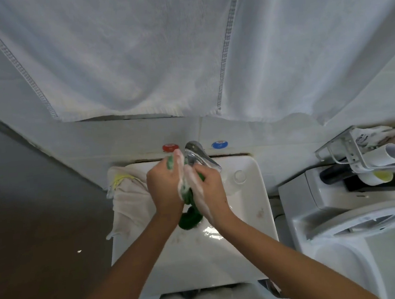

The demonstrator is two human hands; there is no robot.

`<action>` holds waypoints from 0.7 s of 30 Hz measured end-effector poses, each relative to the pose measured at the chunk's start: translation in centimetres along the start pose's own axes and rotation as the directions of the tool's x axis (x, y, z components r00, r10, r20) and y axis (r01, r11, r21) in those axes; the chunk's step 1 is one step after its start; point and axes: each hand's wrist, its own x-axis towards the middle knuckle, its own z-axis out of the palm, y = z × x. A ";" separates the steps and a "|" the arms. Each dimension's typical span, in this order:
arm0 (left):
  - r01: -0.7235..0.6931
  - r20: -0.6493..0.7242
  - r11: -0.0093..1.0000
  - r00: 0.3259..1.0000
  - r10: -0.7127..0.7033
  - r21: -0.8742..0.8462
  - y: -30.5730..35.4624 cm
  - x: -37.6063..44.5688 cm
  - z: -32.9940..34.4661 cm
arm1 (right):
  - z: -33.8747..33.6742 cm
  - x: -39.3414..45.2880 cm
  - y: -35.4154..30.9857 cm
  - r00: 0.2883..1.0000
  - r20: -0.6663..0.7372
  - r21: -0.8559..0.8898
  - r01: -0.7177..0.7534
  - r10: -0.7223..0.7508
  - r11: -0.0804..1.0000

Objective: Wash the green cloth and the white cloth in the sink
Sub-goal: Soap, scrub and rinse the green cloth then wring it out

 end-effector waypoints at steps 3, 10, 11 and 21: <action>-0.090 -0.037 0.996 0.995 0.089 -0.009 0.4 -2.5 1.1 | -0.4 2.3 -0.1 0.987 -0.156 0.028 -0.031 0.035 0.999; 0.157 0.096 0.976 0.985 -0.144 -0.151 1.3 -0.3 1.2 | 0.6 0.4 -0.1 0.955 -0.278 0.047 0.117 -0.099 0.992; 0.178 0.135 0.972 0.978 -0.157 -0.156 1.2 0.5 1.2 | 0.6 0.2 -0.2 0.957 -0.266 0.048 0.132 -0.115 0.990; 0.211 0.102 0.902 0.977 -0.186 -0.376 1.6 -0.4 1.2 | 0.7 0.4 0.6 0.976 -0.191 0.141 0.129 -0.101 0.982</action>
